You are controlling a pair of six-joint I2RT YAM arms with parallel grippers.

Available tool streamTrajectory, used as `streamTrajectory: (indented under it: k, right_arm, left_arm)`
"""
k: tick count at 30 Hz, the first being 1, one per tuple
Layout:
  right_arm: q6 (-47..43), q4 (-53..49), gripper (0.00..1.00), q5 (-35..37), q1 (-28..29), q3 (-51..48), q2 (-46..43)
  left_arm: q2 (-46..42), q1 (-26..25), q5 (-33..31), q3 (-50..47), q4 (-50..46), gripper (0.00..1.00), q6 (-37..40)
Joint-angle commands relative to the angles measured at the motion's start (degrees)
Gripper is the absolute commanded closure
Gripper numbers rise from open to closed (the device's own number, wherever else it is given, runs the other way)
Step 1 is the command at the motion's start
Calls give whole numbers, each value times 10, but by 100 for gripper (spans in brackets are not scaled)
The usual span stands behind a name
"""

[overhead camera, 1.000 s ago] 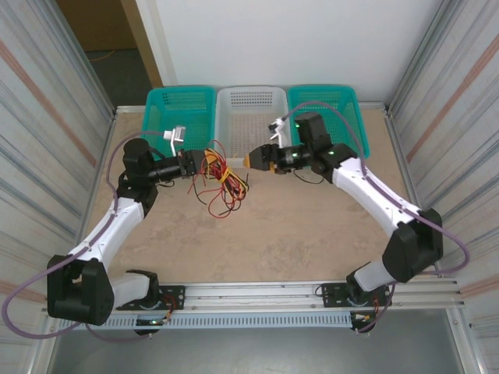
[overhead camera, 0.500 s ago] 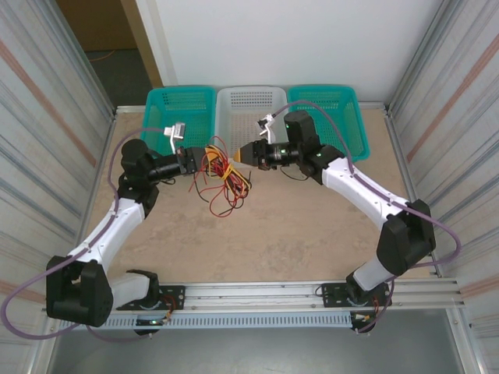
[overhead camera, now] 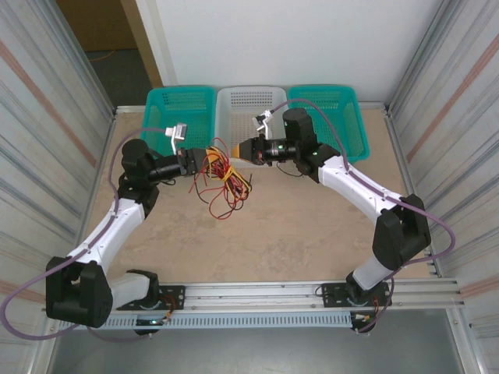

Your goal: Untangle the cables

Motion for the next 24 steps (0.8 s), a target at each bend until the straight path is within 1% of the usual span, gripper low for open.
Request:
streamTrajectory:
  k: [1, 4, 5, 6, 7, 8, 9, 10, 11, 12, 14, 16, 17, 18, 19, 20, 21, 22, 24]
  right_arm:
    - [35, 51, 100, 7, -7, -22, 7]
    - [68, 101, 100, 11, -2, -29, 29]
    - [79, 116, 100, 13, 1, -29, 37]
    - [93, 134, 100, 16, 5, -29, 46]
    - [105, 149, 100, 20, 7, -32, 50]
    - [121, 174, 100, 27, 9, -42, 54]
    - [146, 204, 100, 34, 12, -56, 56]
    - [161, 233, 100, 40, 15, -71, 59]
    - [200, 266, 100, 46, 19, -88, 62]
    - [221, 296, 100, 50, 23, -106, 64]
    - [256, 343, 100, 63, 34, -141, 65]
    - [275, 379, 100, 83, 41, -182, 48]
    - [271, 382, 100, 100, 41, -207, 22]
    - [254, 362, 100, 117, 38, -228, -14]
    - [230, 324, 100, 128, 32, -234, -49]
    - [190, 244, 100, 140, 23, -225, -92]
    - [137, 163, 100, 156, 15, -206, -131]
    - [101, 104, 100, 165, 10, -183, -159]
    - [46, 10, 100, 171, -10, -127, -196]
  left_arm:
    - [-13, -15, 8, 50, 54, 100, -13]
    - [-13, -51, -20, 72, 51, 100, 3]
    - [-15, -57, -37, 75, 68, 100, -2]
    - [-22, -58, -73, 76, 86, 100, -8]
    - [-32, -56, -116, 74, 96, 100, -8]
    - [-50, -49, -185, 73, 81, 100, 3]
    - [-70, -39, -259, 72, 44, 100, 20]
    - [-83, -36, -317, 70, 33, 100, 40]
    - [-96, -34, -378, 68, 24, 100, 64]
    - [-104, -35, -433, 67, 11, 100, 79]
    - [-100, -32, -495, 60, 18, 100, 91]
    - [-95, -32, -548, 62, -18, 100, 113]
    - [-92, -34, -578, 66, -59, 100, 138]
    - [-90, -37, -620, 74, -121, 100, 156]
    - [-88, -38, -643, 75, -158, 100, 174]
    - [-86, -38, -657, 69, -181, 100, 193]
    - [-85, -37, -661, 63, -203, 100, 207]
    - [-85, -37, -660, 58, -220, 100, 219]
    - [-92, -41, -661, 34, -243, 100, 230]
